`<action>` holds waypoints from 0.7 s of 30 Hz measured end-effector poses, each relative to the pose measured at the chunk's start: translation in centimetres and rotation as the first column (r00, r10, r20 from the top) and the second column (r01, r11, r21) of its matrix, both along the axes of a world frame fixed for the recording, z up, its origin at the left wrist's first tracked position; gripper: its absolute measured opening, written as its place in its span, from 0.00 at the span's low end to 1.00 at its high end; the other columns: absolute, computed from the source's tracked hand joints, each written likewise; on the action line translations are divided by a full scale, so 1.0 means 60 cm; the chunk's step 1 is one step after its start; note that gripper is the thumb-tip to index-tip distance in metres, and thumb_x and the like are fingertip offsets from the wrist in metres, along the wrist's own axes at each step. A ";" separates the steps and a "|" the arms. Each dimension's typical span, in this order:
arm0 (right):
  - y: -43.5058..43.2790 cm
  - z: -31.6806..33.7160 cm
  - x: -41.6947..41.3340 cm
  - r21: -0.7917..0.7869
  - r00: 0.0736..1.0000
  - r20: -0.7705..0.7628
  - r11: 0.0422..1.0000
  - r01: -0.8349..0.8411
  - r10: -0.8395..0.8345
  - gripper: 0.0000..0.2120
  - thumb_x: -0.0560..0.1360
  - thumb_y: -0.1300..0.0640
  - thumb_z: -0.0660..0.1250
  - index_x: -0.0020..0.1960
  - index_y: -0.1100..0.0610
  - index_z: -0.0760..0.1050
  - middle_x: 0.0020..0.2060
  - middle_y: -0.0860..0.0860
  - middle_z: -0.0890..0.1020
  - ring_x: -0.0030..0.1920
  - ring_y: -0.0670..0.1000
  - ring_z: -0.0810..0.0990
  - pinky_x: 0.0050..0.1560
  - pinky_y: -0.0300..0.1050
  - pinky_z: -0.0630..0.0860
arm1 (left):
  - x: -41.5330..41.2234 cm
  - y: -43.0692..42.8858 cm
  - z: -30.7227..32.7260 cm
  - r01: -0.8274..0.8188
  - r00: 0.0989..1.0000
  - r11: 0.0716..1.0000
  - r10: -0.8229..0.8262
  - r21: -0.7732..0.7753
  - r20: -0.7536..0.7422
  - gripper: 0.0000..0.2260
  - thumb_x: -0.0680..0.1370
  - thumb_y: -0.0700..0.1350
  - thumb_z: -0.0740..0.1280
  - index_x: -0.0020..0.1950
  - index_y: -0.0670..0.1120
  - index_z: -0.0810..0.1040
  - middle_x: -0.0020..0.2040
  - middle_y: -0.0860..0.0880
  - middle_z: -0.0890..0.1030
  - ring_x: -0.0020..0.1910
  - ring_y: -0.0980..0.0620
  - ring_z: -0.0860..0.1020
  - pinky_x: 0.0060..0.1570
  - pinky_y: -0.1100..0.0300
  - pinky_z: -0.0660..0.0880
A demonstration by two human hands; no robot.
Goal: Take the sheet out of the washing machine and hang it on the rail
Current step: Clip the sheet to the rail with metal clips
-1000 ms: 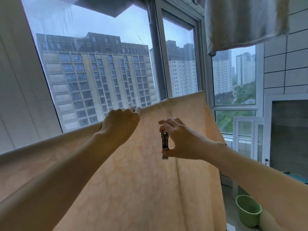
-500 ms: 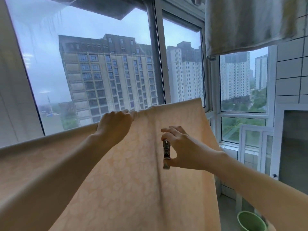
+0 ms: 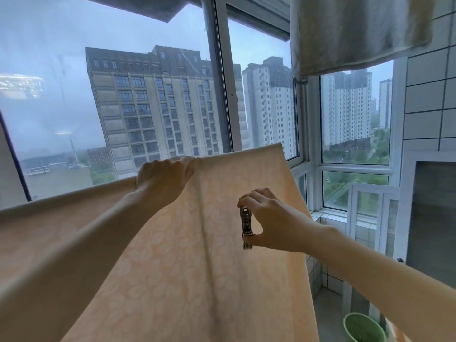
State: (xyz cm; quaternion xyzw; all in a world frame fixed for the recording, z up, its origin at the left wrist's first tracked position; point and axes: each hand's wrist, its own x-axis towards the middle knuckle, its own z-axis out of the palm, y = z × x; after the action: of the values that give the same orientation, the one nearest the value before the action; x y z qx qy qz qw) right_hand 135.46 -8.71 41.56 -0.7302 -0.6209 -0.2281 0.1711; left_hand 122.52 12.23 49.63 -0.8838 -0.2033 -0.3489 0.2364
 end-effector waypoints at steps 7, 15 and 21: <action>0.014 0.006 0.060 -0.012 0.999 0.033 1.000 0.028 -0.027 0.33 0.69 0.41 0.71 0.68 0.53 0.65 0.63 0.47 0.73 0.69 0.49 0.61 0.67 0.45 0.68 | 0.064 -0.010 0.005 -0.036 0.999 0.998 0.036 -0.045 0.006 0.16 0.82 0.57 0.52 0.53 0.48 0.74 0.44 0.53 0.78 0.35 0.54 0.74 0.37 0.58 0.67; 0.047 0.056 0.127 0.029 0.996 0.080 0.999 0.046 -0.048 0.35 0.69 0.40 0.71 0.69 0.54 0.65 0.61 0.47 0.75 0.65 0.49 0.65 0.63 0.42 0.67 | 0.134 -0.022 0.018 -0.023 0.995 0.999 0.020 -0.023 -0.096 0.14 0.82 0.56 0.51 0.47 0.48 0.68 0.37 0.52 0.74 0.34 0.51 0.75 0.39 0.55 0.74; 0.050 0.070 0.175 0.043 0.994 0.100 0.998 0.042 -0.046 0.35 0.69 0.39 0.71 0.69 0.53 0.65 0.60 0.47 0.75 0.64 0.49 0.66 0.61 0.43 0.70 | 0.184 -0.028 0.031 0.075 0.992 0.996 -0.079 -0.050 -0.102 0.19 0.83 0.55 0.50 0.39 0.48 0.70 0.33 0.52 0.73 0.31 0.53 0.74 0.37 0.55 0.71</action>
State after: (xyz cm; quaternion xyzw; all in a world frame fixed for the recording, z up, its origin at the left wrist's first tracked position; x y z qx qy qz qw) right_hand 145.96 -5.72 45.74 -0.7275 -0.6078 -0.2810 0.1495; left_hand 133.59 10.56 51.48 -0.9132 -0.1645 -0.3064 0.2125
